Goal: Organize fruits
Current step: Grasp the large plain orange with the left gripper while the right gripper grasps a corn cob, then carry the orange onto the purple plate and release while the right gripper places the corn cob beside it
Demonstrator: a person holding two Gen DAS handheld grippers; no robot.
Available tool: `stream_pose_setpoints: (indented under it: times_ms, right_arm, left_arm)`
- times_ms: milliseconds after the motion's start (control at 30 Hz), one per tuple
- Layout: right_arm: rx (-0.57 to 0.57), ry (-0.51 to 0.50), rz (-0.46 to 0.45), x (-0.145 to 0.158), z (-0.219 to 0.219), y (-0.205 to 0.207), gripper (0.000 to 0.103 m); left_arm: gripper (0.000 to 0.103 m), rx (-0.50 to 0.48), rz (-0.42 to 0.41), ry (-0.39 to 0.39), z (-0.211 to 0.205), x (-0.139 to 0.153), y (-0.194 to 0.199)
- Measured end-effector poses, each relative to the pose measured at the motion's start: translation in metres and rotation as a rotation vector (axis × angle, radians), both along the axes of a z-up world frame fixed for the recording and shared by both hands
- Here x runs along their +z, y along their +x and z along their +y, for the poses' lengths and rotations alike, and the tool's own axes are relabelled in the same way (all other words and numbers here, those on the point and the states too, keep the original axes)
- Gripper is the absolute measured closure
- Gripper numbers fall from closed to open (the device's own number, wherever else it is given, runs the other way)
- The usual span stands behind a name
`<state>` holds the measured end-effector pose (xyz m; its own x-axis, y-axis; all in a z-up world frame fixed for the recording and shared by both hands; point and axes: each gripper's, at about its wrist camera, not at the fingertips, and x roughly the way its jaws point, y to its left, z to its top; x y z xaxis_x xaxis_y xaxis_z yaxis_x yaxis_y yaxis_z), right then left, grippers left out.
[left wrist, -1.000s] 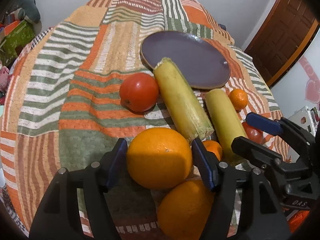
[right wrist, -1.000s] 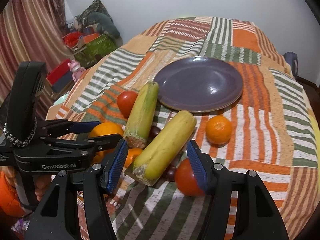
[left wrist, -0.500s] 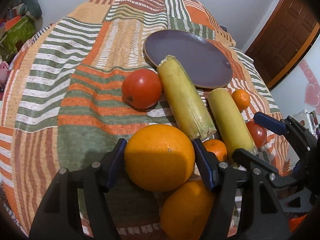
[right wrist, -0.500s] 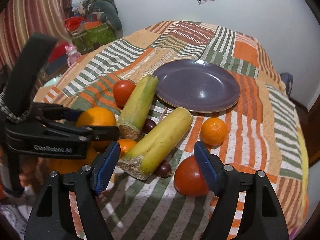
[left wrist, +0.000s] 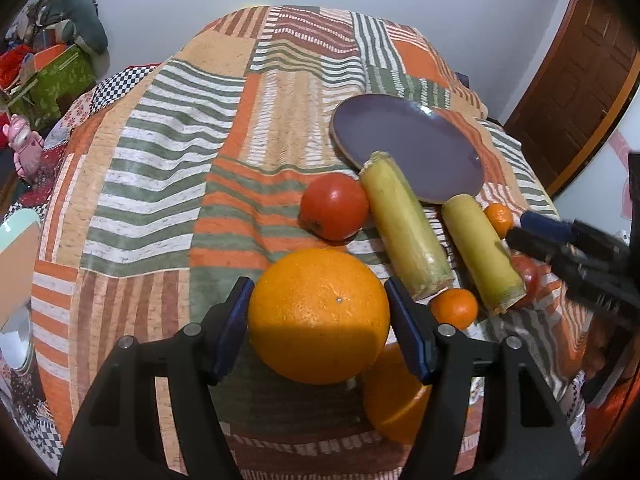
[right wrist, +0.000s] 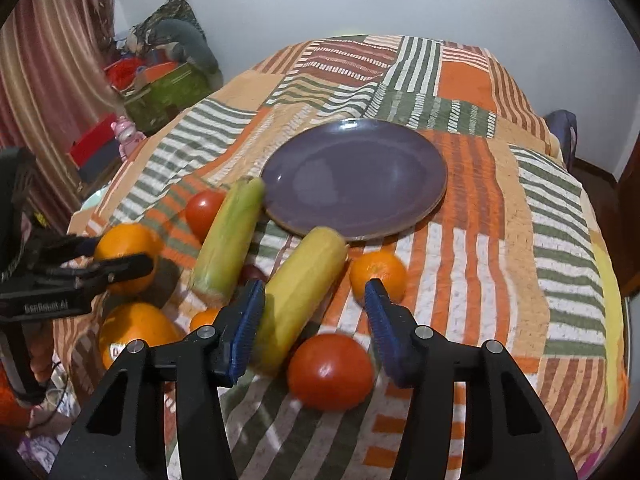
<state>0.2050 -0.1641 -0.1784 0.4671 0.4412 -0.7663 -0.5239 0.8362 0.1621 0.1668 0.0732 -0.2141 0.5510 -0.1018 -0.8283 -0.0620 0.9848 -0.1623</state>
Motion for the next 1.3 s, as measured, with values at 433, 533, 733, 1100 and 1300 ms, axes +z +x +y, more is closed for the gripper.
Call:
stream_pose_setpoints:
  times_ms: [433, 533, 733, 1100, 1300]
  right_arm:
    - [0.085, -0.012, 0.207, -0.028, 0.029, 0.019, 0.054]
    - [0.073, -0.008, 0.235, -0.031, 0.029, 0.024, 0.054]
    - [0.064, 0.003, 0.240, -0.033, 0.029, 0.023, 0.055]
    - [0.038, 0.088, 0.157, -0.007, 0.019, 0.013, 0.069]
    - [0.024, 0.142, 0.069, 0.024, 0.010, 0.011, 0.071]
  left_arm:
    - [0.037, -0.021, -0.035, -0.015, 0.008, -0.003, -0.014]
    - [0.037, -0.019, -0.037, -0.023, 0.010, -0.004, -0.016]
    - [0.037, -0.008, -0.043, -0.026, 0.011, 0.000, -0.016]
    - [0.037, 0.008, -0.085, 0.005, 0.006, 0.024, -0.018]
    - [0.037, -0.007, -0.118, 0.029, -0.005, 0.041, -0.013]
